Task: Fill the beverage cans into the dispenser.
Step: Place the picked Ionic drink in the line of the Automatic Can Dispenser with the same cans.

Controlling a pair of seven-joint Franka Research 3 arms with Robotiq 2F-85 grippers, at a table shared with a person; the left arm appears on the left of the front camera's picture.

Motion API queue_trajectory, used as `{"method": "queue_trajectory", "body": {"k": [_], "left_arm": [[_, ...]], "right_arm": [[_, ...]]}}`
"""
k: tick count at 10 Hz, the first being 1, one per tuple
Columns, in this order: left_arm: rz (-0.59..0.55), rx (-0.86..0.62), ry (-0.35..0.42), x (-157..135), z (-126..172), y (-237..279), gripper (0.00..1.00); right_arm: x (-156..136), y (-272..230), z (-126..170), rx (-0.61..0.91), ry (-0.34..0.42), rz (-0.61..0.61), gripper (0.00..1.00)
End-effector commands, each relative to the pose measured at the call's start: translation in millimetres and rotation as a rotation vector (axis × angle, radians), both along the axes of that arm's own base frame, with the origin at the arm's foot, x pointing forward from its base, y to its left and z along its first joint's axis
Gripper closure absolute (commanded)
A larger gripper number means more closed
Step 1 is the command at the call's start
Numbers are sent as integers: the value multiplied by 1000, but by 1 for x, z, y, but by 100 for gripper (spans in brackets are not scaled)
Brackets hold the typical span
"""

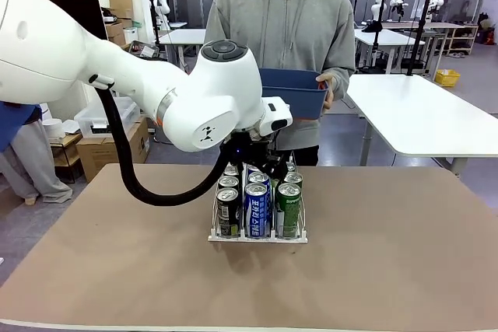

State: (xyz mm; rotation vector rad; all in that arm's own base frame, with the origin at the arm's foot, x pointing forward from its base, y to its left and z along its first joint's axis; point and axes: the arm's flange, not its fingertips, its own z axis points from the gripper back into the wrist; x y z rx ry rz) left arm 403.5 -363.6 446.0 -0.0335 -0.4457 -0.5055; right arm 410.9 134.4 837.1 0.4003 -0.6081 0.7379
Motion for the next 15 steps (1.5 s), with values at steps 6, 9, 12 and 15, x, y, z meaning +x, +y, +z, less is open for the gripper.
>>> {"method": "queue_trajectory", "body": {"k": [6,9,12,15], "left_arm": [[-162,-72,102,-31,62,34,1],[-253,-127,106,-34,136,99,1],[-379,-167,89,-21,192,165,1],[-453,-182,-92,-20,248,211,1]], "right_arm": [[-2,-2,-1,1,8,0,0],[-2,-2,-1,1,8,0,0],[-2,-2,-1,1,8,0,0],[-2,-2,-1,1,8,0,0]]}}
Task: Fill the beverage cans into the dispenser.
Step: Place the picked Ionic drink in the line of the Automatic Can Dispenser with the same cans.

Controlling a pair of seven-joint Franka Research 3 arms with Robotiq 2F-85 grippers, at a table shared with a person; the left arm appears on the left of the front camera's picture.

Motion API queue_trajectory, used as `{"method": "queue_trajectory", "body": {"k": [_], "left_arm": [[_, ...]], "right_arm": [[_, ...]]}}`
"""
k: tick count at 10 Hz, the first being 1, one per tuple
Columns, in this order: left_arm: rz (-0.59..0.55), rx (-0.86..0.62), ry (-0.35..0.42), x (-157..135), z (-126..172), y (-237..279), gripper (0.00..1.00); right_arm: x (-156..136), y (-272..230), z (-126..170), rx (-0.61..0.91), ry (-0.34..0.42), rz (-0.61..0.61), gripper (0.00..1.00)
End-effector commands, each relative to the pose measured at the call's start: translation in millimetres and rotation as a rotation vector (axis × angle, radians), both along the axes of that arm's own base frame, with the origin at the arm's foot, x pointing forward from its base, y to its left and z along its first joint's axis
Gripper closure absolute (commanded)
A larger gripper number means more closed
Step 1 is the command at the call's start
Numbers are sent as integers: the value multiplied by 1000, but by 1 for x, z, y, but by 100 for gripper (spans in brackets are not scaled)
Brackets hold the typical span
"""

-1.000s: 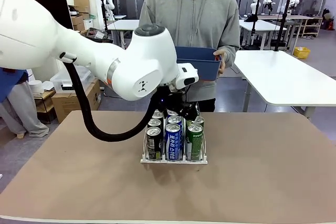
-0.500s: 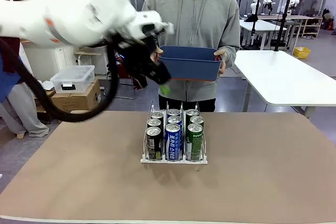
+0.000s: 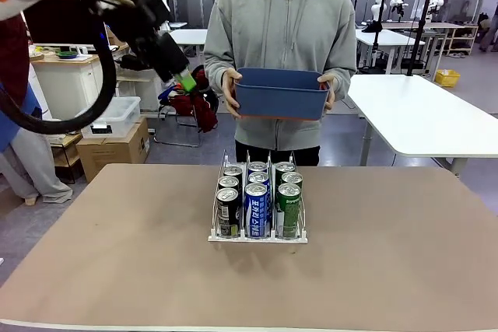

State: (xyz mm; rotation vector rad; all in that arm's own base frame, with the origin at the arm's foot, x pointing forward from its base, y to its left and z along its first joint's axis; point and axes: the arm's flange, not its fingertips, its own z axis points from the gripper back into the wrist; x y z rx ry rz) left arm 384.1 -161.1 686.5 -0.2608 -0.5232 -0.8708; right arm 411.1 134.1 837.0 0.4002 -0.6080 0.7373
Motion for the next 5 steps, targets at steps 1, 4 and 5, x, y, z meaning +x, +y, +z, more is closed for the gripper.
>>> {"method": "queue_trajectory", "body": {"k": [1,4,5], "left_arm": [[-65,-68,-61,1,25,22,1],[-31,-95,-109,2,77,42,1],[-16,-96,-117,1,85,41,1]], "right_arm": [[-2,-2,-1,1,8,1,0],[-2,-2,-1,1,8,1,0],[-2,-2,-1,1,8,1,0]]}}
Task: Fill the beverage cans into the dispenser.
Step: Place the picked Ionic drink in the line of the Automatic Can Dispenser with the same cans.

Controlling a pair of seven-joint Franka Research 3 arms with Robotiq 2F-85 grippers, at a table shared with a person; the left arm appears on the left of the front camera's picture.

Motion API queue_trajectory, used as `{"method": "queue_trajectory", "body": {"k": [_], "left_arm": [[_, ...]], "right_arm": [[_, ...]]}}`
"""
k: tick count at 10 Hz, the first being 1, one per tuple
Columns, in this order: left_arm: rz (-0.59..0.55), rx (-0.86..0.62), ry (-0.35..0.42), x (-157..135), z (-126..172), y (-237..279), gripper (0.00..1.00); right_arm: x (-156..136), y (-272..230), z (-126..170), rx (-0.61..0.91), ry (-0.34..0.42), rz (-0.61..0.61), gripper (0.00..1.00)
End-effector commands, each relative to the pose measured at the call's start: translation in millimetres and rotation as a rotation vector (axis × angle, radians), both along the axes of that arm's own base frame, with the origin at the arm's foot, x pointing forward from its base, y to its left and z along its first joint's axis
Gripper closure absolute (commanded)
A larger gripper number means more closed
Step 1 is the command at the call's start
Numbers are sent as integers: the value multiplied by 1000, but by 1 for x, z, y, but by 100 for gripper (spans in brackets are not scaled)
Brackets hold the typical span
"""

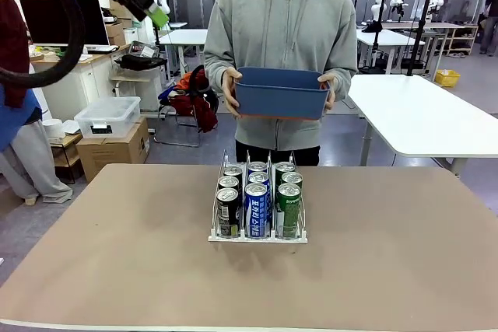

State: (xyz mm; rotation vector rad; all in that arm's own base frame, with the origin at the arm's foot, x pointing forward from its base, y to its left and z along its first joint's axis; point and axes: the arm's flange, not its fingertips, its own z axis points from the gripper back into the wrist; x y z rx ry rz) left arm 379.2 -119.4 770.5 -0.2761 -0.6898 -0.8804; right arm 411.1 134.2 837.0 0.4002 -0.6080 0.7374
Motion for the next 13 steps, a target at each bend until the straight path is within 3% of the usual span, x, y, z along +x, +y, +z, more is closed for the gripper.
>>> {"method": "queue_trajectory", "body": {"k": [1,4,13], "left_arm": [[-10,-9,11,0,7,0,1],[22,50,-5,-7,7,-10,1],[-4,1,-23,-4,15,-2,1]], "right_arm": [[-2,-2,-1,1,8,1,0],[-2,-2,-1,1,8,1,0],[-2,-2,-1,1,8,1,0]]}}
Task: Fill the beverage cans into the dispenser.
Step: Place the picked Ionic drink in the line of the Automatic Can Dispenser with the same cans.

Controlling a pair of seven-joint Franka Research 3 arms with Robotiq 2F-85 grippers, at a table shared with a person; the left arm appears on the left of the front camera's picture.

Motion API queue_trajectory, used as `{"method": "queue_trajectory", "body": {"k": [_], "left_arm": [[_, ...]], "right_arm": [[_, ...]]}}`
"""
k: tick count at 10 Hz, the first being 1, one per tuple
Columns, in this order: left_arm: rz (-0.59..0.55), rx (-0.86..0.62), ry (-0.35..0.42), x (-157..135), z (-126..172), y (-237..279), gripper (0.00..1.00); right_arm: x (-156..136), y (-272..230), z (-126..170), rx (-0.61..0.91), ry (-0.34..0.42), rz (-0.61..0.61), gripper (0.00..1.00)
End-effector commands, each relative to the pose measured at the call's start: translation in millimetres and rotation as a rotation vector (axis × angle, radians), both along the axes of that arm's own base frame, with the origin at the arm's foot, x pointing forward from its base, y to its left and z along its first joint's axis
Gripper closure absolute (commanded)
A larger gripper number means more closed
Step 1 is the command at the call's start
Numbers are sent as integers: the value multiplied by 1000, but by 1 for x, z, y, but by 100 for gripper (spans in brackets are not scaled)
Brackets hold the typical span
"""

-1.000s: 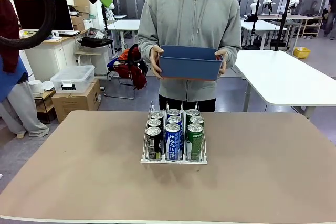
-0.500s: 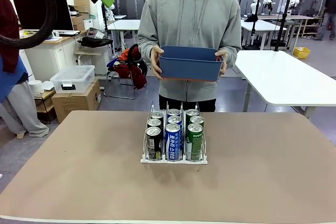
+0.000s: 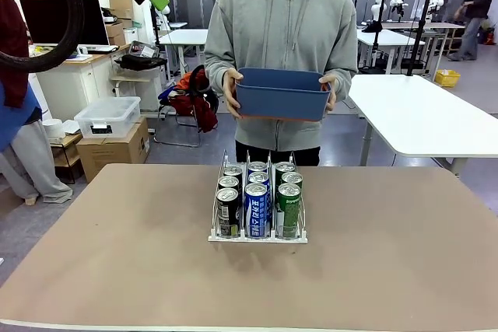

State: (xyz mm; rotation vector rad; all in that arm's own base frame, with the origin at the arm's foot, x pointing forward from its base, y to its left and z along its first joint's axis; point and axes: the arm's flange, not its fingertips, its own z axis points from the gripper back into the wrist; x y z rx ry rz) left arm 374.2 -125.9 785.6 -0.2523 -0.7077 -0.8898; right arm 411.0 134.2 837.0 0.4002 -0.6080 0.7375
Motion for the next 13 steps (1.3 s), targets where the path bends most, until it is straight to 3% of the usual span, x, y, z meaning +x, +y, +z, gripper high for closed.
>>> {"method": "queue_trajectory", "body": {"k": [1,13], "left_arm": [[-4,-13,3,1,0,4,1],[-4,-13,3,1,0,4,1]], "right_arm": [[-2,-2,-1,1,8,1,0],[-2,-2,-1,1,8,1,0]]}}
